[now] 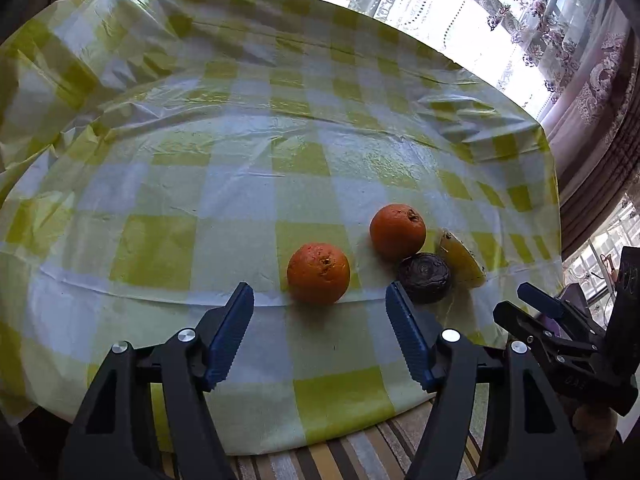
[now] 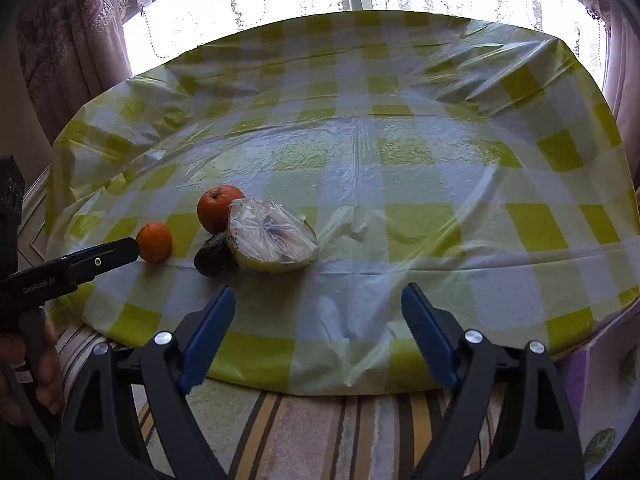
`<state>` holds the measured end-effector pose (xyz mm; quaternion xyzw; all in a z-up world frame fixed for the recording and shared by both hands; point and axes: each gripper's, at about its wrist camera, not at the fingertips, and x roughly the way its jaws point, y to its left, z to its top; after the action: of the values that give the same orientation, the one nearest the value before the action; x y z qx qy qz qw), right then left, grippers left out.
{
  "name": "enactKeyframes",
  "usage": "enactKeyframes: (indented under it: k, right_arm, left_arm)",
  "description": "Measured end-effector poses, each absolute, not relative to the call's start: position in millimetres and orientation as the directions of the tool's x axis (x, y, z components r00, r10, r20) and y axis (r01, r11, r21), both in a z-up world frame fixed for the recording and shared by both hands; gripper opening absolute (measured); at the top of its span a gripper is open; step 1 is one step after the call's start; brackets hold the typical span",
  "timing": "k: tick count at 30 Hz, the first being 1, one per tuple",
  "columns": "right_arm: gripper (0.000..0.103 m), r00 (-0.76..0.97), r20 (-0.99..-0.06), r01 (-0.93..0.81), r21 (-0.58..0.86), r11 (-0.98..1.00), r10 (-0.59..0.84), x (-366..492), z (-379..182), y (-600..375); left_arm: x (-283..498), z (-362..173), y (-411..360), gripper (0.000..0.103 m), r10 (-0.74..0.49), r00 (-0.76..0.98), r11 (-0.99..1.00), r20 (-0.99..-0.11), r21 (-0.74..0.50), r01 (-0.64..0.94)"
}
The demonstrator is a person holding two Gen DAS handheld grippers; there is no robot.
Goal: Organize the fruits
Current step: 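Move both open tools back to the remaining fruit on the tablecloth, then grasp a tangerine with the left tool while the right tool grasps a wrapped cut pear half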
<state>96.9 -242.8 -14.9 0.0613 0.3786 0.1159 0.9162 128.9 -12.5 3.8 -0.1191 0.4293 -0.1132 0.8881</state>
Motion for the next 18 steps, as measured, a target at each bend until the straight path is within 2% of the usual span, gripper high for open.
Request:
enactKeyframes:
  k: [8,12,16,18]
  right_arm:
    - [0.085,0.686,-0.651,-0.200,0.258,0.945,0.323,117.7,-9.5,-231.7]
    - [0.085,0.675,-0.654,-0.200,0.282,0.938,0.341,129.0,-10.1,-227.6]
    - [0.085,0.667,-0.655,-0.189,0.313,0.931,0.356,137.5,-11.8,-227.6]
    - [0.085,0.661,-0.658,-0.183,0.326,0.928,0.361,142.0,-14.1,-227.9]
  left_arm:
    - [143.3,-3.7,-18.1,0.059,-0.320,0.586,0.942,-0.745,-0.317,0.111]
    - [148.5,-9.1,-19.2,0.050,-0.322,0.570,0.941,-0.756,-0.319,0.108]
    - [150.2,-9.2,-19.5,0.047,-0.318,0.572,0.943,-0.756,-0.314,0.110]
    - [151.5,-9.2,-21.6,0.041,-0.305,0.574,0.948,-0.760,-0.298,0.109]
